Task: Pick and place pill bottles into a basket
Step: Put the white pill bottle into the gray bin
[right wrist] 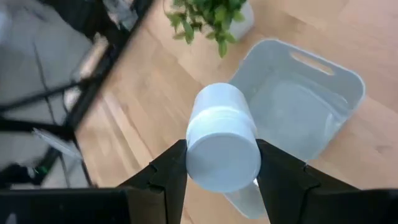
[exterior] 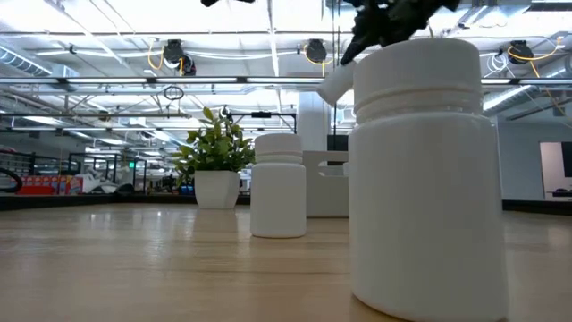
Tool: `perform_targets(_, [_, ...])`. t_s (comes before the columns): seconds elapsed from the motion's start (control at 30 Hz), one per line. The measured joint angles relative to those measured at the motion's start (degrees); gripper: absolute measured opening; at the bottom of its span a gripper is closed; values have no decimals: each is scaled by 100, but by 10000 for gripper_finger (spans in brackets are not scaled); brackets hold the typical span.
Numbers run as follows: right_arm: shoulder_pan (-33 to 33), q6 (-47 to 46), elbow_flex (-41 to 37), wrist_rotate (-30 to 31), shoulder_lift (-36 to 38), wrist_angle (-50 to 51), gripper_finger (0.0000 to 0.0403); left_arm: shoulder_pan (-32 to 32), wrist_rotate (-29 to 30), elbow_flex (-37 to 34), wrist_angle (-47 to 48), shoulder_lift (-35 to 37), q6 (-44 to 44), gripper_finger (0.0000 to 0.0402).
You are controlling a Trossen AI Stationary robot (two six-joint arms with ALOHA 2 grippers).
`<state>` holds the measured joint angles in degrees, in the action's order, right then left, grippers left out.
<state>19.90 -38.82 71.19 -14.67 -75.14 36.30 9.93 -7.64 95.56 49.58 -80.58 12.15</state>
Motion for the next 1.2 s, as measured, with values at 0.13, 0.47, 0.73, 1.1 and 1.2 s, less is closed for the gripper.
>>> perform_targets(0.13, [157, 675, 995, -166, -841, 994, 150, 70, -133, -758, -772, 640, 484, 310])
perform_targets(0.47, [168, 1714, 2496, -21, -2411, 2521, 150, 81, 181, -2022, -1643, 1821, 1257, 310])
perform_targets(0.73, [175, 2519, 2795, 279, -3188, 3248, 150, 77, 179, -2480, -2292, 2155, 1543, 310])
perform_targets(1.1, [24, 3141, 2799, 891, -3684, 3052, 150, 77, 162, -2480, -2270, 2147, 1516, 310])
perform_targets(1.2, [22, 3327, 2799, 964, -3813, 3057, 150, 77, 160, -2480, -2255, 2147, 1516, 310])
